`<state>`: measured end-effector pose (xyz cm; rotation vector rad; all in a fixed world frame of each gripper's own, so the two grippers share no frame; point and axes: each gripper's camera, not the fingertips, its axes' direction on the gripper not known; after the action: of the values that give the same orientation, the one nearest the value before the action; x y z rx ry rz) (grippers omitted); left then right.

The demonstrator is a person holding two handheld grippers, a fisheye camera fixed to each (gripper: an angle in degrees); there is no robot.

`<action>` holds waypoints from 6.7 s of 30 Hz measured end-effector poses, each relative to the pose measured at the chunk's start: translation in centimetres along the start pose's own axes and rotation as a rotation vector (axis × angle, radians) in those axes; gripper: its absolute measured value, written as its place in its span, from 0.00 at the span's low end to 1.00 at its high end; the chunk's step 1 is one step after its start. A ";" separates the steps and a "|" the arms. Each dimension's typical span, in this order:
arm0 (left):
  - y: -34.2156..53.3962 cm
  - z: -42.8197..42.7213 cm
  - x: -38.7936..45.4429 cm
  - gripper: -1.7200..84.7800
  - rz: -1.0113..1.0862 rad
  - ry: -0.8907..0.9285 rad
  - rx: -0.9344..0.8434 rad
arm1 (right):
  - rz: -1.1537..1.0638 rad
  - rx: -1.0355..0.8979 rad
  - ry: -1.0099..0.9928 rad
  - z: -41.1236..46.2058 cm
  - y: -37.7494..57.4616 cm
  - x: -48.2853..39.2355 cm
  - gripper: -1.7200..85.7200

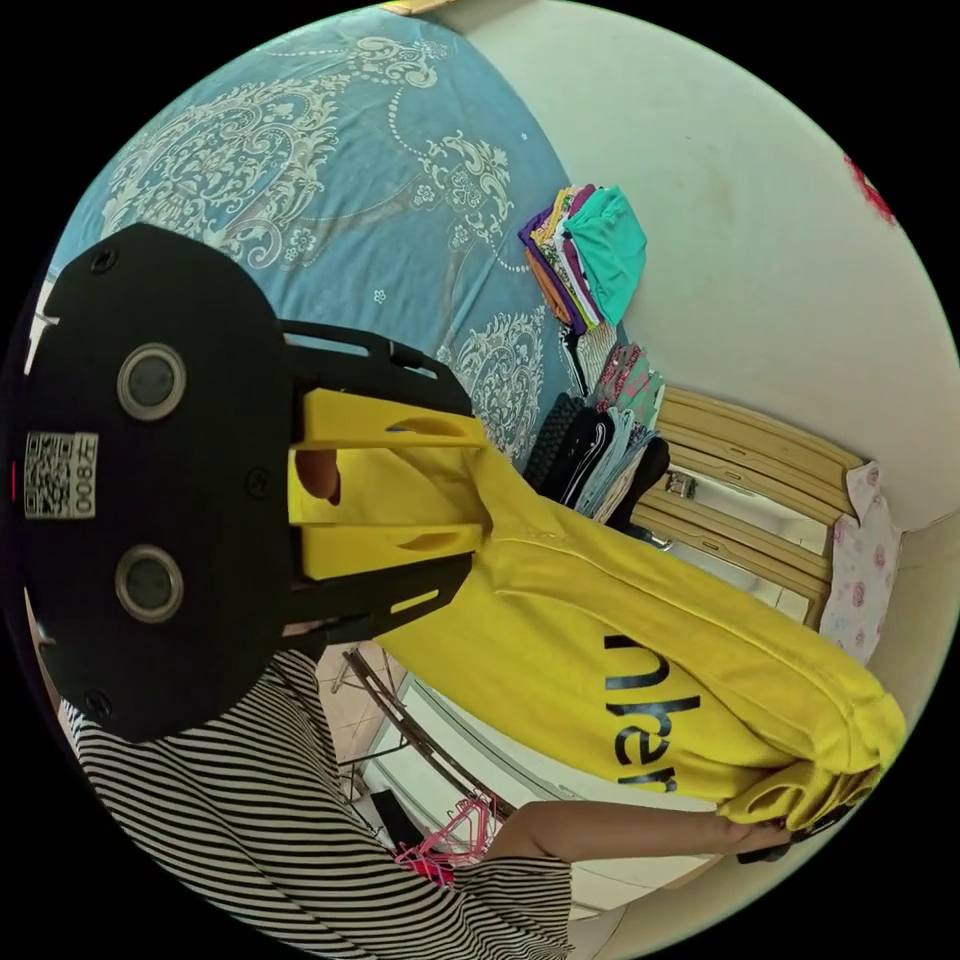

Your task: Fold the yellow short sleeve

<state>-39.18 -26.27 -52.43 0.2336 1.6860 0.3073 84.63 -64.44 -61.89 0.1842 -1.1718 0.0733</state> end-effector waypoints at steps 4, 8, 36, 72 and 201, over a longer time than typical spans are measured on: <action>-0.7 -2.0 0.6 0.12 -0.020 -0.010 0.049 | 0.017 0.004 0.001 -1.2 0.2 1.1 0.03; -1.4 -4.9 0.7 0.08 -0.042 0.056 0.107 | 0.038 0.005 0.000 -2.4 0.6 2.3 0.03; -0.7 -55.0 25.6 0.03 0.090 -0.842 0.526 | 0.335 0.112 -0.114 -10.5 9.2 18.0 0.02; 11.3 -85.1 57.8 0.03 0.235 -1.153 0.881 | 0.073 0.406 -0.309 -18.8 12.1 24.1 0.03; 30.3 -96.2 -78.5 0.05 -1.153 -0.083 0.406 | 0.010 -1.087 -0.051 107.4 45.4 70.7 0.05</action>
<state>-124.42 -29.94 42.78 -0.4349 1.5289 -0.8894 7.57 -42.11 48.36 -0.7808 -1.1197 -0.5578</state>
